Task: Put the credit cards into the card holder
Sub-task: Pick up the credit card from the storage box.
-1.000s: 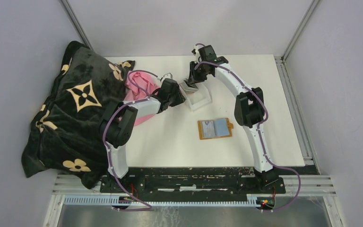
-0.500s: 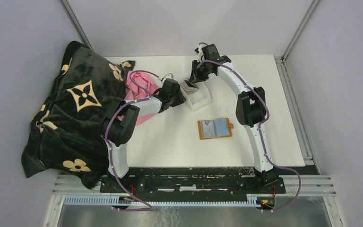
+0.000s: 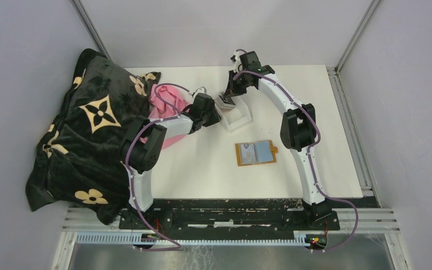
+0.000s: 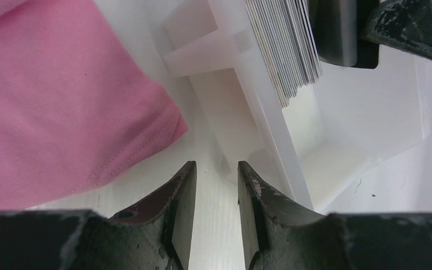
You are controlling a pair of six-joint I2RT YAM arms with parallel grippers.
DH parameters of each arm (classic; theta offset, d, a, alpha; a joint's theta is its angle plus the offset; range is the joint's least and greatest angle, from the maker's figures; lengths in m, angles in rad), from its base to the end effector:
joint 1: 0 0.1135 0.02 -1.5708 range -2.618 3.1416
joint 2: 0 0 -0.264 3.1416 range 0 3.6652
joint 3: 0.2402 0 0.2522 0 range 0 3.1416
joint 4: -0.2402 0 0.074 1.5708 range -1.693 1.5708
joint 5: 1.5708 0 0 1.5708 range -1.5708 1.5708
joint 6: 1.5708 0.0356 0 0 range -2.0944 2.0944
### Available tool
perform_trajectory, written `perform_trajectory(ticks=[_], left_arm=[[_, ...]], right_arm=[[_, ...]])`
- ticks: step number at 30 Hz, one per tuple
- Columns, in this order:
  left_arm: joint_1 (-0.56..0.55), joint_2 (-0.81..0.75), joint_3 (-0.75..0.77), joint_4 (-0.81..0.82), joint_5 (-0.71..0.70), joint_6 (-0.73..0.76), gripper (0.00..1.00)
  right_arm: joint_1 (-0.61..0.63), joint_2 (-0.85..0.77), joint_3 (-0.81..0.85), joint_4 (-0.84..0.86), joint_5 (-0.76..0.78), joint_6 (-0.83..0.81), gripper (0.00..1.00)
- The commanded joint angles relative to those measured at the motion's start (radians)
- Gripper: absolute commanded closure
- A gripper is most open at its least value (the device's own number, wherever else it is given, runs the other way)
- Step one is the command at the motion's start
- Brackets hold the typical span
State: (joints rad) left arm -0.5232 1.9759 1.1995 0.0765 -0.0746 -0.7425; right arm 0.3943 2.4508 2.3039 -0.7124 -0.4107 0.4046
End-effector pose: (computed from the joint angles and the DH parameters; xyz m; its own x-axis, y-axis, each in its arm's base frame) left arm 0.3691 -0.2099 0.1568 -0.7146 -0.3662 -0.5960 -0.0465 0.8750 -0.4818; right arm 0.4970 0.2222 0.2244 -0.8762 0.0263 -0.4812 -0.2698 0.8006 0.5350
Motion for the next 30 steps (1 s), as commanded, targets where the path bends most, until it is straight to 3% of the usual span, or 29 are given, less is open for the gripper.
perform_trajectory(ticks=[1, 13, 30], left_arm=[[0.003, 0.009, 0.039, 0.02, 0.01, 0.025, 0.6], [0.006, -0.009, 0.017, 0.029, 0.011, 0.024, 0.6], [0.007, -0.066, -0.036, 0.048, -0.023, 0.012, 0.6]], right_arm=[[0.035, -0.001, 0.066, 0.019, -0.026, 0.016, 0.98], [0.063, -0.022, 0.071, -0.012, 0.011, -0.002, 0.99], [0.069, -0.142, 0.061, -0.113, 0.337, -0.164, 0.99]])
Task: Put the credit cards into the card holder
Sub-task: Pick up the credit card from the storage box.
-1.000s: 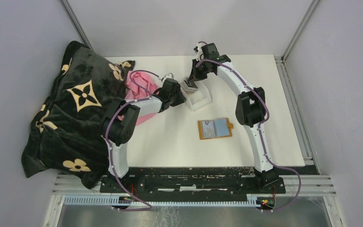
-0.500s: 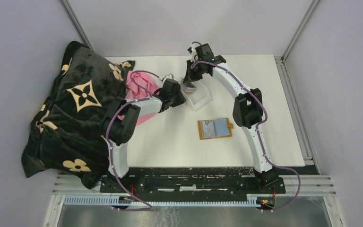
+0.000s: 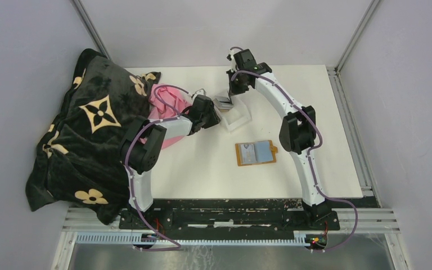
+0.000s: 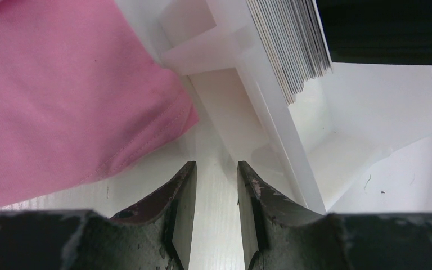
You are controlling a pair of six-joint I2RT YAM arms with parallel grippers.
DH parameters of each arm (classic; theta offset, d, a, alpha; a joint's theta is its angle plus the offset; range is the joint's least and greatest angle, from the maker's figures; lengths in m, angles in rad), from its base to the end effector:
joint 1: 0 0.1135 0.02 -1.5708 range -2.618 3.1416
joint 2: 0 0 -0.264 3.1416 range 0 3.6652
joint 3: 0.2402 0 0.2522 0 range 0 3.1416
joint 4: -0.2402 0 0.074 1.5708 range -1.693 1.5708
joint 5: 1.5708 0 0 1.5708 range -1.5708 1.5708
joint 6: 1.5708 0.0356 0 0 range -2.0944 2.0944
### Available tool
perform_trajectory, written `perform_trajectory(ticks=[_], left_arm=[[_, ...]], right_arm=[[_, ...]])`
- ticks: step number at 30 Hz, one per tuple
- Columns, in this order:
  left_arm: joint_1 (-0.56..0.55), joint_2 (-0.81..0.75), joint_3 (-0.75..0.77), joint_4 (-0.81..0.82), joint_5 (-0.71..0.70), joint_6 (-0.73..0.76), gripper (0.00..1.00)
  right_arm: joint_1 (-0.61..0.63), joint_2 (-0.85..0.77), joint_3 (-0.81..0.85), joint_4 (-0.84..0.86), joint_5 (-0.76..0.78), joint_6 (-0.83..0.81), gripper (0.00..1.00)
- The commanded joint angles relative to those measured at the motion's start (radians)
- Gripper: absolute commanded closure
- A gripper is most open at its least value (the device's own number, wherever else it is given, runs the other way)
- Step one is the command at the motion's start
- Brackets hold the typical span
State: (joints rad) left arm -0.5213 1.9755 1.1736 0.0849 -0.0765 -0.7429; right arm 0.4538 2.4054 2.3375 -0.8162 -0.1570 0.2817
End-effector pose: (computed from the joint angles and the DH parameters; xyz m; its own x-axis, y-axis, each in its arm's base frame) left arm 0.3655 -0.2068 0.1499 -0.7218 -0.3632 -0.5891 -0.0565 0.8793 -0.4729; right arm 0.4769 0.2388 0.2496 -0.8128 -0.0910 -0.5754 -0.3083 0.9052 0.2924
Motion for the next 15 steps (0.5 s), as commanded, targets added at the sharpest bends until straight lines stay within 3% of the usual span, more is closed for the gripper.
perform_trajectory(ticks=[1, 15], left_arm=[[0.006, -0.07, -0.013, 0.041, -0.024, 0.013, 0.6], [0.005, -0.114, -0.012, 0.03, -0.048, 0.032, 0.6]], right_arm=[[0.009, -0.1, 0.028, -0.011, 0.092, -0.045, 0.99], [0.01, -0.207, -0.093, 0.032, 0.103, -0.071, 0.99]])
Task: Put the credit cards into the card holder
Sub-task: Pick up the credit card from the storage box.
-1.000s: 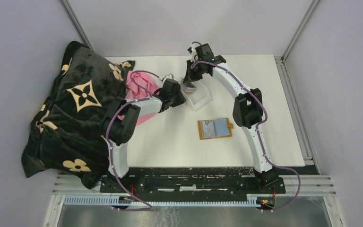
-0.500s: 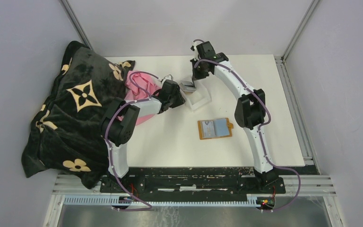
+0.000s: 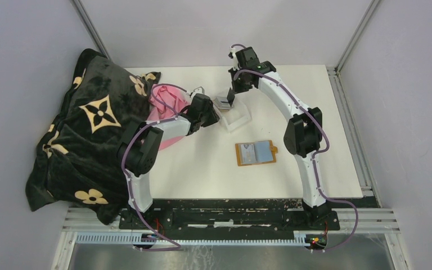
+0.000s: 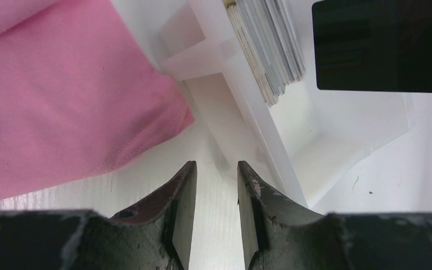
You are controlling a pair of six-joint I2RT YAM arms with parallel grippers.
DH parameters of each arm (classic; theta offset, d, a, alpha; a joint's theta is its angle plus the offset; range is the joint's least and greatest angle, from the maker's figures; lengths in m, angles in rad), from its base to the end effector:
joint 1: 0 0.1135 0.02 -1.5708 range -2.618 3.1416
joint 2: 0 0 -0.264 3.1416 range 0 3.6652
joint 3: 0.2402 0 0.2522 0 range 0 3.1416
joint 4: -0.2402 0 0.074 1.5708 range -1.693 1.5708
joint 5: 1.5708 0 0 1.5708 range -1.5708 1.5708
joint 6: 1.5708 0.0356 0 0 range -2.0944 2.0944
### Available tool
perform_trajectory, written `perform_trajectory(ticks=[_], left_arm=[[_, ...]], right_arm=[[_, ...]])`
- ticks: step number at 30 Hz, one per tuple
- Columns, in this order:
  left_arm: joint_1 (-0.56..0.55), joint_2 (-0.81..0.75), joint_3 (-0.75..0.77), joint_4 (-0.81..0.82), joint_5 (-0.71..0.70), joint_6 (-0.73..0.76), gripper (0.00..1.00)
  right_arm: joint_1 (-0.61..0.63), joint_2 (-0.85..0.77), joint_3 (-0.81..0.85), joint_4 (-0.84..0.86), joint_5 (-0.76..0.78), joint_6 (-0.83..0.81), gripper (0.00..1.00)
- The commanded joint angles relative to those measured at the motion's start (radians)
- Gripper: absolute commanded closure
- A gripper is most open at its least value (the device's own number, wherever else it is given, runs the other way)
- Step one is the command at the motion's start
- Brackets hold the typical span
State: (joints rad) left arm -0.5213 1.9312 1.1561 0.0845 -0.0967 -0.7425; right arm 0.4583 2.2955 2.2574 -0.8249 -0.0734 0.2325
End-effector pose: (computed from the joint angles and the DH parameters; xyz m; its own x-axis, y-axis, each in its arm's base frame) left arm 0.3611 -0.2034 0.1623 -0.6985 -0.3749 -0.6095 -0.0558 0.8777 -0.4759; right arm 0.4592 0.2294 0.2786 -0.7746 -0.1259 -0.6198 -0.3140 0.9273 0.2040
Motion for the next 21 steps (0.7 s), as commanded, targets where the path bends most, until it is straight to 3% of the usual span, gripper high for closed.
perform_trajectory(ticks=[1, 7, 21], left_arm=[[0.007, -0.074, 0.007, 0.029, -0.025, 0.031, 0.6], [0.006, -0.12, 0.008, 0.035, 0.006, 0.067, 0.6], [0.012, -0.358, -0.112, 0.134, 0.388, 0.194, 0.55]], right_arm=[[0.006, -0.108, -0.024, 0.04, 0.019, -0.022, 0.99], [0.003, -0.239, -0.132, 0.047, -0.025, -0.015, 0.99], [-0.003, -0.71, -0.636, 0.069, -0.278, 0.078, 0.99]])
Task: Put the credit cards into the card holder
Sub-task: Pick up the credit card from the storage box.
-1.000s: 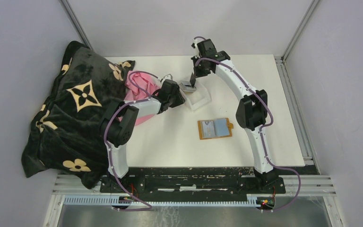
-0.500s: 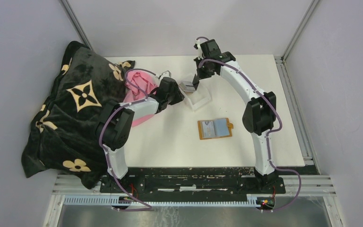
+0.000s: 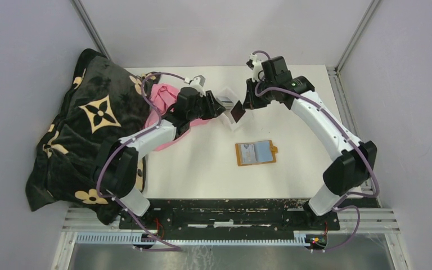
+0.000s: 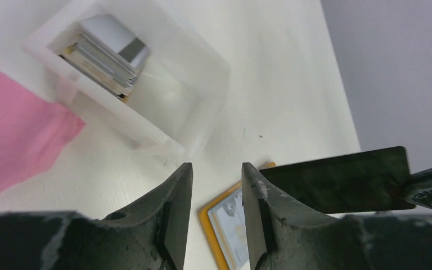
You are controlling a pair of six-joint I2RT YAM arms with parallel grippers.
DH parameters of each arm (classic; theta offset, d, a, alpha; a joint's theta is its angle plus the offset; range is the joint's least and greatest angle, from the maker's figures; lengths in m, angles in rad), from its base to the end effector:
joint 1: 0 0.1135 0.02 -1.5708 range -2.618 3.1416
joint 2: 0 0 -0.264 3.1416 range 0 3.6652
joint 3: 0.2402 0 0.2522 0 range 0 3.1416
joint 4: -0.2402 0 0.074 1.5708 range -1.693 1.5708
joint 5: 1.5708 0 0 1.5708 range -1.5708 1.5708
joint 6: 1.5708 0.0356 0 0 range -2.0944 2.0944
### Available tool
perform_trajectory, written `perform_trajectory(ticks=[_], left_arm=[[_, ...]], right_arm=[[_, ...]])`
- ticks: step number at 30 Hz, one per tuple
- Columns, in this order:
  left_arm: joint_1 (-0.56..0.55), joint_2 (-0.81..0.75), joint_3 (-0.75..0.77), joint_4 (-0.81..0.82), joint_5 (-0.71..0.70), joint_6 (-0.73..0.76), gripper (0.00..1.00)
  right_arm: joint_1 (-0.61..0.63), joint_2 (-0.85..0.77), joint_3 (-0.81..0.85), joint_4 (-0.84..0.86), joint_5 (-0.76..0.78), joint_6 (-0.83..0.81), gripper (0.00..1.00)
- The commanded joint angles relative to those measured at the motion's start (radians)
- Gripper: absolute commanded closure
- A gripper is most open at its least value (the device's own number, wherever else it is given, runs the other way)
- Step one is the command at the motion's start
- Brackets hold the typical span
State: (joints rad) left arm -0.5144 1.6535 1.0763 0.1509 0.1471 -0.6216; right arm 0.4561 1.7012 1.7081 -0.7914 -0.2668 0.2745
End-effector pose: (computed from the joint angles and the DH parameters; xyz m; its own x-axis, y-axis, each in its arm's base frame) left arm 0.3276 -0.1911 0.2480 -0.6437 -0.2979 -0.7049 0.2805 0.7652 -0.5795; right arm 0.3330 0.1738 0.3604 -0.7711 -0.0870 -0.6308 -0.3983 0.8388 0.3711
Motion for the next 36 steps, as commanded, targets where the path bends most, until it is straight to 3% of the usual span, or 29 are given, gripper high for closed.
perform_trajectory(ticks=[1, 12, 26, 36], left_arm=[[0.005, -0.093, -0.041, 0.072, 0.172, 0.075, 0.54], [0.005, -0.183, -0.129, 0.146, 0.527, 0.065, 0.51], [0.005, -0.191, -0.158, 0.214, 0.714, 0.008, 0.48], [0.005, -0.157, -0.165, 0.238, 0.809, -0.023, 0.52]], right_arm=[[0.0, -0.15, -0.109, 0.028, -0.092, 0.038, 0.99], [-0.041, -0.329, -0.293, 0.025, -0.263, 0.116, 0.99], [-0.063, -0.356, -0.409, 0.141, -0.407, 0.245, 0.99], [-0.074, -0.337, -0.424, 0.189, -0.457, 0.286, 0.99]])
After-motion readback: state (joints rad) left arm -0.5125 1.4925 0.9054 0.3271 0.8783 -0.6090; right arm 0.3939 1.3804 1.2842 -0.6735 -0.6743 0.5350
